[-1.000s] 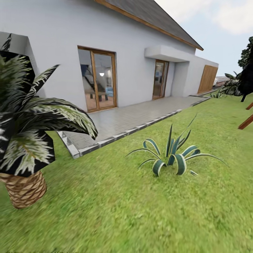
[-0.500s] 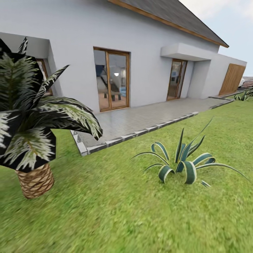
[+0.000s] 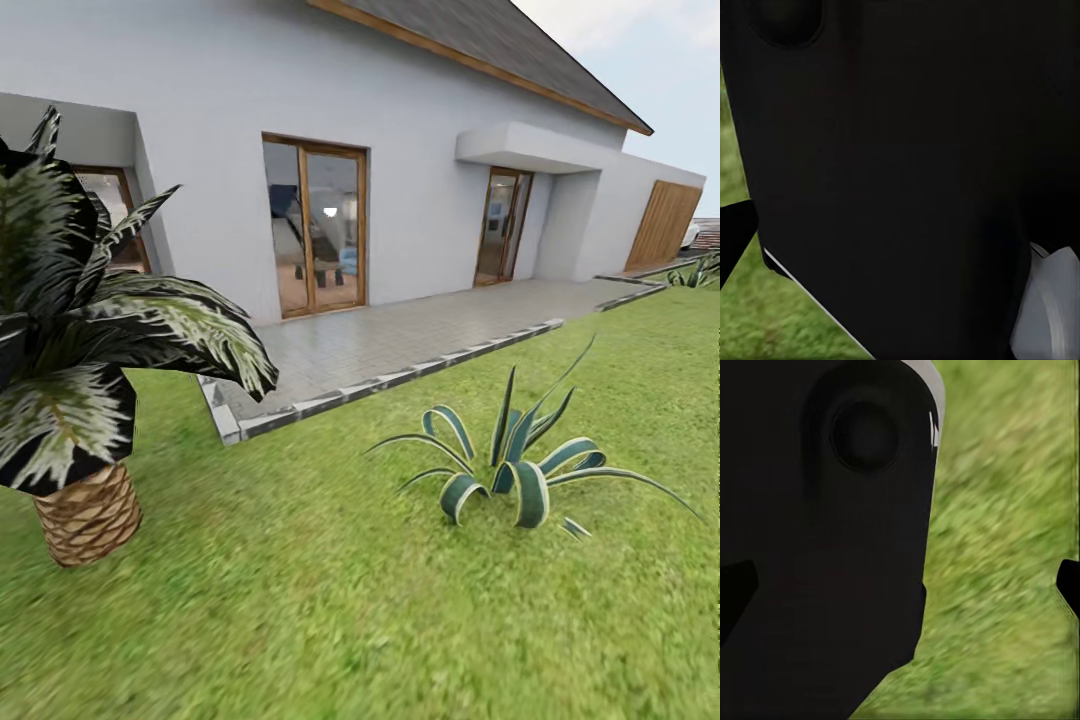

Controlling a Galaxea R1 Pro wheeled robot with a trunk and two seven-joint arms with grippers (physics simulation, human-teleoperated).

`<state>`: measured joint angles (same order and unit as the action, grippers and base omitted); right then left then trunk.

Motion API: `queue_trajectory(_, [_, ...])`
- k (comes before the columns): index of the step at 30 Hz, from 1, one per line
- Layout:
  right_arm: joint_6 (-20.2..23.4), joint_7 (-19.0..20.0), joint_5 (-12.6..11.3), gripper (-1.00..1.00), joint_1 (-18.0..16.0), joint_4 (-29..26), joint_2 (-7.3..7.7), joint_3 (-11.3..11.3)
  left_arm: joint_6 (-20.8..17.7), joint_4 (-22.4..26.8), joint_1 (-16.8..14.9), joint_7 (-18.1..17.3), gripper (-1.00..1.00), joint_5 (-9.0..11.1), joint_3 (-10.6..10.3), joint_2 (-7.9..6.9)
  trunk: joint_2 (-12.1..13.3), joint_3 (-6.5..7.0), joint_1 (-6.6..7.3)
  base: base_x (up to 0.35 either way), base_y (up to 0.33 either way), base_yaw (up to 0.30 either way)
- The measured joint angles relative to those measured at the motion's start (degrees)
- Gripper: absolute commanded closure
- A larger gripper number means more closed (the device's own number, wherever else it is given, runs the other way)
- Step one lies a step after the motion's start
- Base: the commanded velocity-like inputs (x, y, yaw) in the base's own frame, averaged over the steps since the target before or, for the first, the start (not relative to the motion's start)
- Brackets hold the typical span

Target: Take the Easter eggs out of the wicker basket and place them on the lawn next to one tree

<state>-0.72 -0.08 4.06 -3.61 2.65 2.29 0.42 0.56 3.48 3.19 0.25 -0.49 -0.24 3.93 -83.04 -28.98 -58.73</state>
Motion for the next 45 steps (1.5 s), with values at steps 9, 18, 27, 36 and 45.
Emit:
queue_trajectory(9, [0.0,0.0,-0.1,-1.00,0.0,0.0,0.00,-0.1,0.0,0.0,0.0,0.0,-1.00,0.0,0.0,-0.06,0.0,0.00,0.00,0.000,-0.344,0.013])
queue_trajectory(18, [0.0,0.0,-0.2,-1.00,0.0,0.0,-0.01,-0.1,0.0,0.0,0.0,0.0,-1.00,0.0,0.0,-0.07,0.0,0.00,0.00,0.000,-0.345,0.225])
queue_trajectory(27, [0.0,0.0,0.0,-1.00,0.0,0.0,-0.01,0.0,0.0,0.0,0.0,0.0,-1.00,0.0,0.0,-0.07,0.0,0.00,0.00,0.000,-0.345,0.233])
queue_trajectory(36, [0.0,0.0,0.0,-1.00,0.0,0.0,-0.01,-0.1,0.0,0.0,0.0,0.0,-1.00,0.0,0.0,-0.07,0.0,0.00,0.00,0.000,-0.345,0.154])
queue_trajectory(45, [0.0,0.0,0.0,-1.00,0.0,0.0,0.00,-0.1,0.0,0.0,0.0,0.1,-1.00,0.0,0.0,-0.07,0.0,0.00,0.00,0.000,-0.345,0.009])
